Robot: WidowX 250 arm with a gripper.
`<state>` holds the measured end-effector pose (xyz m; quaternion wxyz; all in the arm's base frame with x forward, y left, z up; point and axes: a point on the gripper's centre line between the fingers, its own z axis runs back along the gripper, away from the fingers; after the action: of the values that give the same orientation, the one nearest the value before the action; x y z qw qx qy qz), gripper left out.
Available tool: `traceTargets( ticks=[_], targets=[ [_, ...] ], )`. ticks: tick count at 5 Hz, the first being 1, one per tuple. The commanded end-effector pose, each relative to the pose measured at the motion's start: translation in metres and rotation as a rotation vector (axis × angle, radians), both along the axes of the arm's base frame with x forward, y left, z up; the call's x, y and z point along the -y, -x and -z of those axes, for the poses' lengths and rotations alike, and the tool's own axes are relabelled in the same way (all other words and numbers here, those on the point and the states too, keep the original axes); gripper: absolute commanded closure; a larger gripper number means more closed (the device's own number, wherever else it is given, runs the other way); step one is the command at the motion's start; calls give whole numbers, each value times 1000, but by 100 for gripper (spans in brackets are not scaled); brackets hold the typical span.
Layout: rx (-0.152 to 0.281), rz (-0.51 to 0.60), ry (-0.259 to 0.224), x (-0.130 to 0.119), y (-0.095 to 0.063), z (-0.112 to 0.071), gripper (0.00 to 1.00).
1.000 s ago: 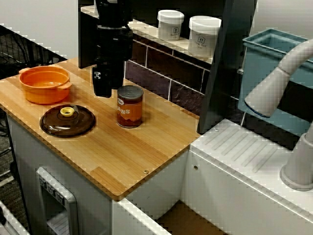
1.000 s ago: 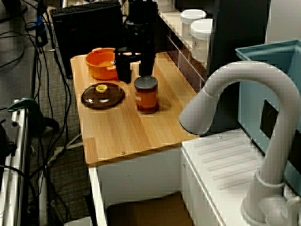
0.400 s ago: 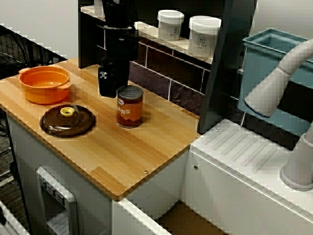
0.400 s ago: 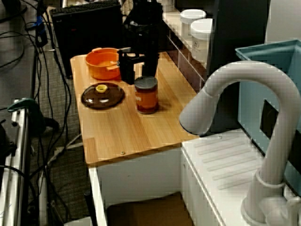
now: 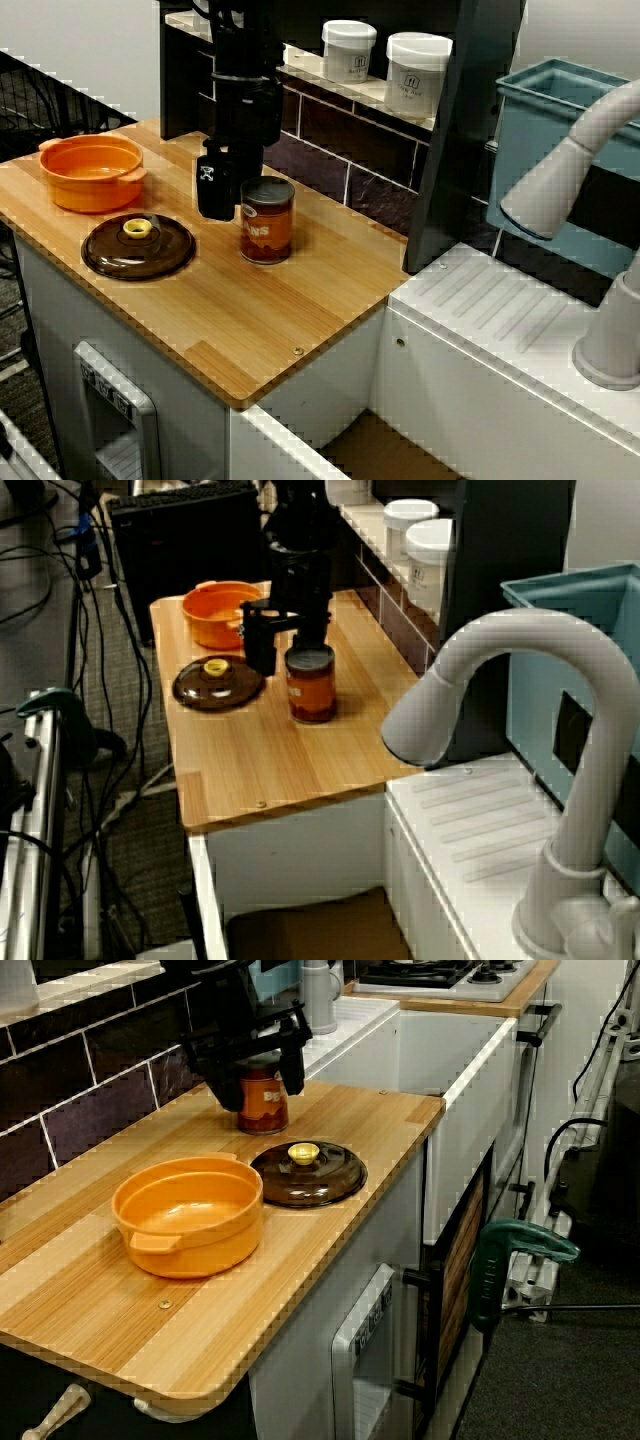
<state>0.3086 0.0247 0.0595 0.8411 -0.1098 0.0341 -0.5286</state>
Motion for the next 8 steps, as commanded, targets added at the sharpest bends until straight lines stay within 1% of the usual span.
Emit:
traceTargets(
  ticks=[1,4,5,6,7,8],
  targets=[
    [67,1,3,17,10,-22,0],
    [49,9,16,30,27,-26,0],
    [62,-4,3,29,31,-27,0],
    [90,-175,-62,15,33,-27,0],
    [77,-233,-135,11,38,-34,0],
    [53,-335,-200,11,42,-42,0]
  ],
)
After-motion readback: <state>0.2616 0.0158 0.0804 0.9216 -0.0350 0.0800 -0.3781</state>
